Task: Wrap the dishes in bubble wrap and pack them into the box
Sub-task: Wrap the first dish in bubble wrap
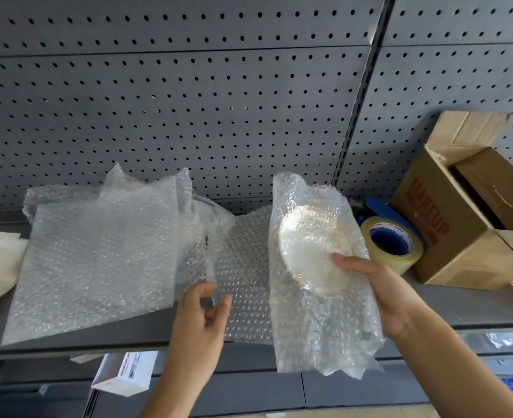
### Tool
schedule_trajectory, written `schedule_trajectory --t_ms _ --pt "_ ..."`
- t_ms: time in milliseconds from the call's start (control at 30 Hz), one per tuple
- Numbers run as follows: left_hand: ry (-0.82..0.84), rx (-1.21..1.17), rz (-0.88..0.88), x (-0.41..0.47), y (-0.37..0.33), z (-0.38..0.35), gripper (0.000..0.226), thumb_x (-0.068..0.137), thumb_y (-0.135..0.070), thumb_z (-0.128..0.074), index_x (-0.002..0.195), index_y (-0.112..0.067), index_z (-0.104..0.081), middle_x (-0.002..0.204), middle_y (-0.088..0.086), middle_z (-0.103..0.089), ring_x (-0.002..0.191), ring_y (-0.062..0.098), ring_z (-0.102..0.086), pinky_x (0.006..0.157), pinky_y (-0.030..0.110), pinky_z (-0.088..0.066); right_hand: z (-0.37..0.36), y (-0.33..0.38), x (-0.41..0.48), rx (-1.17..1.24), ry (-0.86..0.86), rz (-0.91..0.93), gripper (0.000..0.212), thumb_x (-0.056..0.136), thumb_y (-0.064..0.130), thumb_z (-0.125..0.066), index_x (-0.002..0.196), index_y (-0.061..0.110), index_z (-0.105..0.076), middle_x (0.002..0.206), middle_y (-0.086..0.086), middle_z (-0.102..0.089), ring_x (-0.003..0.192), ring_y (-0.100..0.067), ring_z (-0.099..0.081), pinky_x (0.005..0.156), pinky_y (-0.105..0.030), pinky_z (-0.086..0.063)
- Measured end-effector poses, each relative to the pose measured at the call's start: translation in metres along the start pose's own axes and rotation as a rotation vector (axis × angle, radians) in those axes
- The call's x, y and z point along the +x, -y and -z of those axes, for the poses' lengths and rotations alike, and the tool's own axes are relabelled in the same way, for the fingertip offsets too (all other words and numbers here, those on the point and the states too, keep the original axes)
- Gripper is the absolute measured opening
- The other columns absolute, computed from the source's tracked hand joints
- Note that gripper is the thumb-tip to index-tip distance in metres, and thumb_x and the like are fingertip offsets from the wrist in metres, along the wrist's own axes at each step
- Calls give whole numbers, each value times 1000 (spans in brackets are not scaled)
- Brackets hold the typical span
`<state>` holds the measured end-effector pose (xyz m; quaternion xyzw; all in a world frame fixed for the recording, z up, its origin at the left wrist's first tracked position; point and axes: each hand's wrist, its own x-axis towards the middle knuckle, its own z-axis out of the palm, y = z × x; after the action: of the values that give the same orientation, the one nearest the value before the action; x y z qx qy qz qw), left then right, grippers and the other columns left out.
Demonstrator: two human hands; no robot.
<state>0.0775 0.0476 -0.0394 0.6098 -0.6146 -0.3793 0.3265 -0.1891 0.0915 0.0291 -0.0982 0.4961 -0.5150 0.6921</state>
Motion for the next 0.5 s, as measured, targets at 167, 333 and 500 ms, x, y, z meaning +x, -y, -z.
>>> schedule_trajectory --t_ms 167,333,500 --pt "217 -64 159 15 -14 3 73 77 -73 -50 130 -23 -56 110 -9 -71 88 4 -70 81 32 -53 0 0 -5 15 -19 -5 41 93 20 -58 130 3 -62 110 -26 -71 87 -40 -73 72 -49 -62" --pt "299 -138 242 27 -25 1 60 78 -73 -54 109 -23 -64 104 -1 -66 82 13 -60 74 27 -47 -4 0 -12 33 34 17 32 92 21 -57 111 3 -75 99 -21 -74 77 -36 -74 66 -44 -62" --pt "322 -196 257 38 -33 -3 38 89 -61 -61 105 -27 -66 91 -7 -62 81 8 -55 81 29 -44 -14 1 -21 50 69 46 31 90 22 -56 89 4 -82 87 -17 -74 67 -32 -74 56 -41 -61"
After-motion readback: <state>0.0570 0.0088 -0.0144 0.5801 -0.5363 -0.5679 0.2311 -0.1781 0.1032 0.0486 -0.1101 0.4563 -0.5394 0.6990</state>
